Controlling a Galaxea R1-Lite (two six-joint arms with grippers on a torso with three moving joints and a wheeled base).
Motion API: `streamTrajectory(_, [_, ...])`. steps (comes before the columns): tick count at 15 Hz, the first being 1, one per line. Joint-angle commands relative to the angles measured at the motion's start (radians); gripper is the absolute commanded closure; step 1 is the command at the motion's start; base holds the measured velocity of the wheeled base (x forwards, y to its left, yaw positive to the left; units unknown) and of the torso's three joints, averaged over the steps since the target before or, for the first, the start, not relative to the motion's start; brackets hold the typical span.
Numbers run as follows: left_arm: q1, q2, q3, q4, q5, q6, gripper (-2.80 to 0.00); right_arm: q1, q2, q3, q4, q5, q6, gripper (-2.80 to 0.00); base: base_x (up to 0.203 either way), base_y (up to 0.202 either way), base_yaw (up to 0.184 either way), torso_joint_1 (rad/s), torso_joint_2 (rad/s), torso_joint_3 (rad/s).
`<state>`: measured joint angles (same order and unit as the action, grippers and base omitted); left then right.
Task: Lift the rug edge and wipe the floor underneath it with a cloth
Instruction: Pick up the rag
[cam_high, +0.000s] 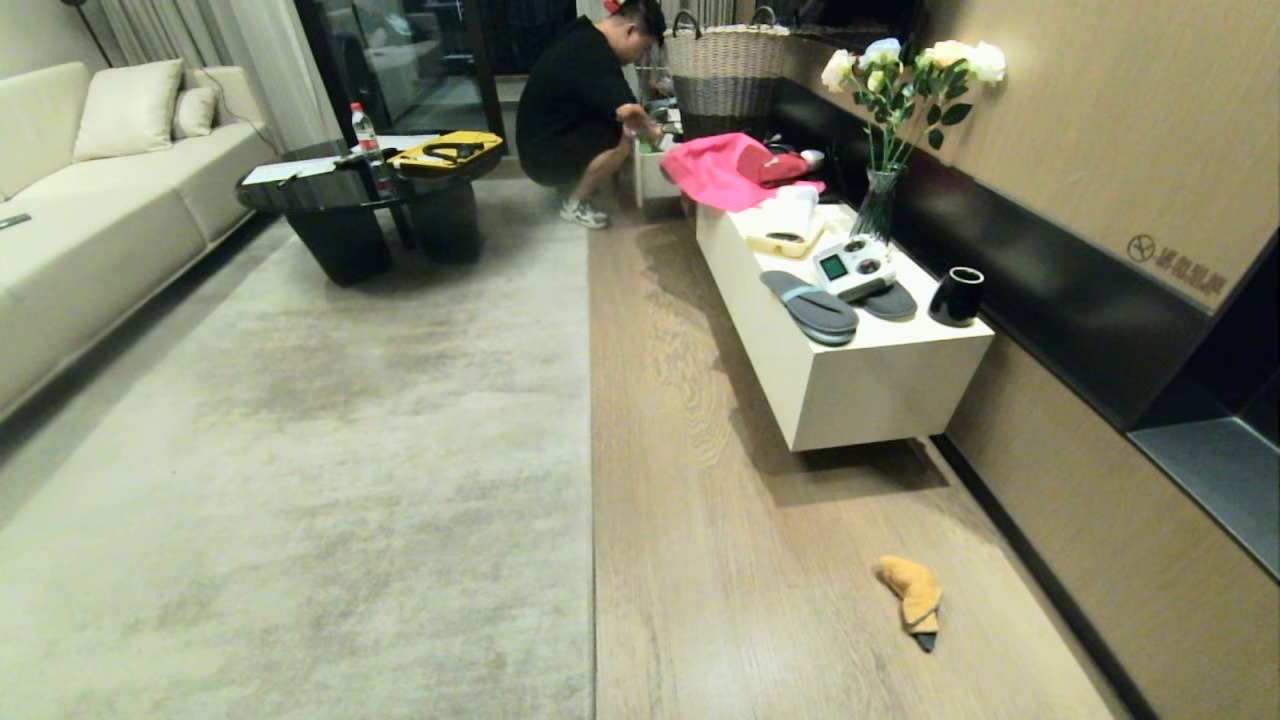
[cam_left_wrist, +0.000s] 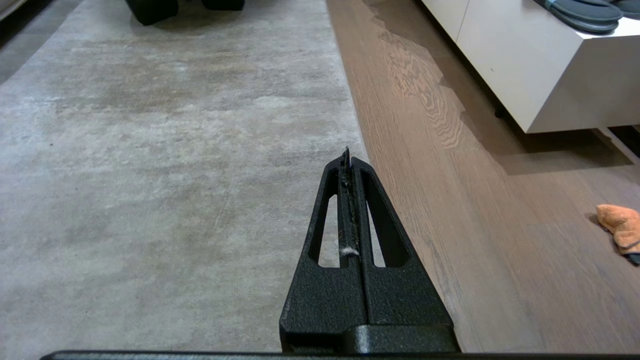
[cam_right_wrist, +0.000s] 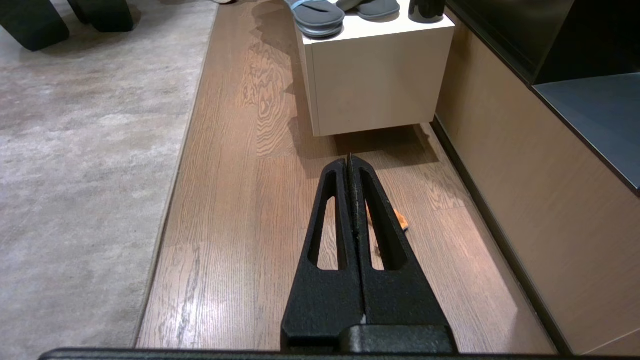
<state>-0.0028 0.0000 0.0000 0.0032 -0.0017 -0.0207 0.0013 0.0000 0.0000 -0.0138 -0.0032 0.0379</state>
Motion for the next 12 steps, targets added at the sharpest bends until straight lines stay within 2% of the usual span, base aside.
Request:
streamTrajectory(1, [0.0,0.002,0.0,0.0,0.0,-0.001,0.0,0.0,0.0,0.0,-0.002,0.0,-0.001,0.0,0.0,0.0,0.0,0.0,0.0,0.0])
streamTrajectory(12, [0.0,0.001,0.0,0.0,0.0,-0.001,0.0,0.0,0.0,0.0,-0.002,0.0,0.0,0.0,0.0,0.0,0.0,0.0,0.0,0.0])
